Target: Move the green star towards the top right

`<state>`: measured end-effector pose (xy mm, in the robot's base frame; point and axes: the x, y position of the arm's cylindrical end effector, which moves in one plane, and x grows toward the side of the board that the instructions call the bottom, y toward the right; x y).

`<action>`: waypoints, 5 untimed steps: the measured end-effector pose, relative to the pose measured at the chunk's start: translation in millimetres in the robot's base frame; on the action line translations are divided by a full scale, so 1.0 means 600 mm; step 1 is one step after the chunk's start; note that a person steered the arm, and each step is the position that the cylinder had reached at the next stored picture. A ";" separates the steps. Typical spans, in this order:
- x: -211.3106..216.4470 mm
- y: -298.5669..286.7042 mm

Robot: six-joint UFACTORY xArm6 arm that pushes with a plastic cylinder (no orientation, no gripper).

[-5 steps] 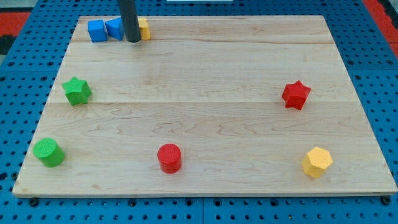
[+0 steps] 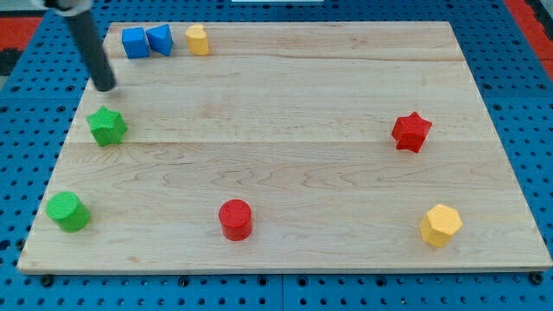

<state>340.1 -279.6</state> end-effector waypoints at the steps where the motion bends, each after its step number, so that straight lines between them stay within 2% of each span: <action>1: 0.027 -0.042; 3: 0.174 0.009; 4: 0.149 0.094; 5: 0.050 0.158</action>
<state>370.3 -184.7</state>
